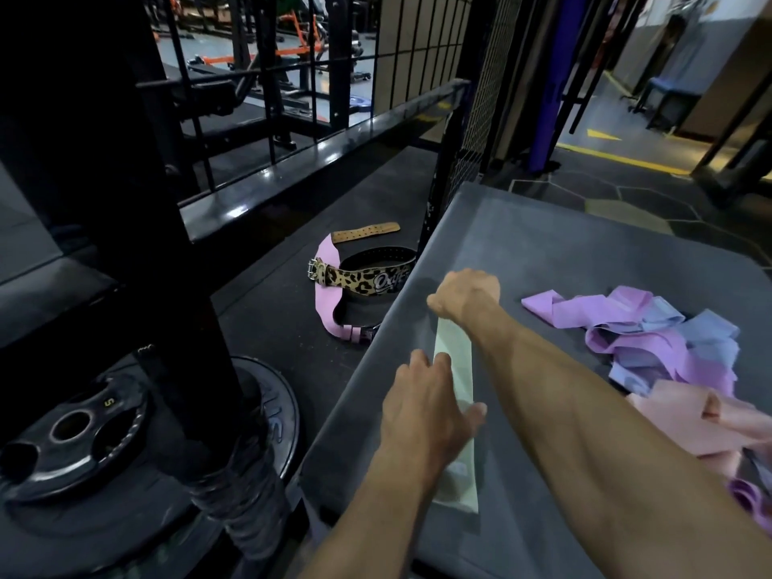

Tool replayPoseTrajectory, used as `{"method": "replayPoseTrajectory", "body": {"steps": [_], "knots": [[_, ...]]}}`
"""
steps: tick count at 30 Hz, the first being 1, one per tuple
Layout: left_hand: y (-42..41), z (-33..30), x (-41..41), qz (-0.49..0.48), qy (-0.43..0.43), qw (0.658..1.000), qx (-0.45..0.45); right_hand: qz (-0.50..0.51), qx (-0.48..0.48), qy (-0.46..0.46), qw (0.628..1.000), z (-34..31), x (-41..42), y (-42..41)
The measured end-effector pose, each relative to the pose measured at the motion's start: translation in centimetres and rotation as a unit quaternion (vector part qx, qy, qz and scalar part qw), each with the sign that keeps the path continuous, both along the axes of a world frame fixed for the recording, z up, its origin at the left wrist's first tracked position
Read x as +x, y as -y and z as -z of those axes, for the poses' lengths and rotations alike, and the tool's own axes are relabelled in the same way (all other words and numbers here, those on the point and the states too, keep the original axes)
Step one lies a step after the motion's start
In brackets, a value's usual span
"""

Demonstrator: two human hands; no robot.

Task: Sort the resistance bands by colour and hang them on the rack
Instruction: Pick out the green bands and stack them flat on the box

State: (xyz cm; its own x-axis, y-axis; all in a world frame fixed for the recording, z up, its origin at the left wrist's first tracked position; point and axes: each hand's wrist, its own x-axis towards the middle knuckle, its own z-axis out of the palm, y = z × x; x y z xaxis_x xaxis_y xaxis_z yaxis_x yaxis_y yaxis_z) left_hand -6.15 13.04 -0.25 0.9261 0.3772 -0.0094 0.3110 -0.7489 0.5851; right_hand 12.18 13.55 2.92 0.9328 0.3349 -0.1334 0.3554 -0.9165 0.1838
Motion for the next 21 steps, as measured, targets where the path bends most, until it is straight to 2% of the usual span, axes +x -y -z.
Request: {"method": "replayPoseTrajectory", "body": {"steps": [7,14,21], "knots": [[2.4,0.9,0.6,-0.062,0.013,0.994,0.085,0.016,0.037,0.013,0.999,0.7,-0.2,0.3],[2.8,1.5,0.9,-0.085,0.043,0.993,0.065,0.031,0.097,0.015,0.995,1.3,0.1,0.6],[2.5,1.2,0.8,-0.075,0.031,0.995,0.051,0.040,0.130,-0.004,0.991,1.8,0.6,1.1]]}}
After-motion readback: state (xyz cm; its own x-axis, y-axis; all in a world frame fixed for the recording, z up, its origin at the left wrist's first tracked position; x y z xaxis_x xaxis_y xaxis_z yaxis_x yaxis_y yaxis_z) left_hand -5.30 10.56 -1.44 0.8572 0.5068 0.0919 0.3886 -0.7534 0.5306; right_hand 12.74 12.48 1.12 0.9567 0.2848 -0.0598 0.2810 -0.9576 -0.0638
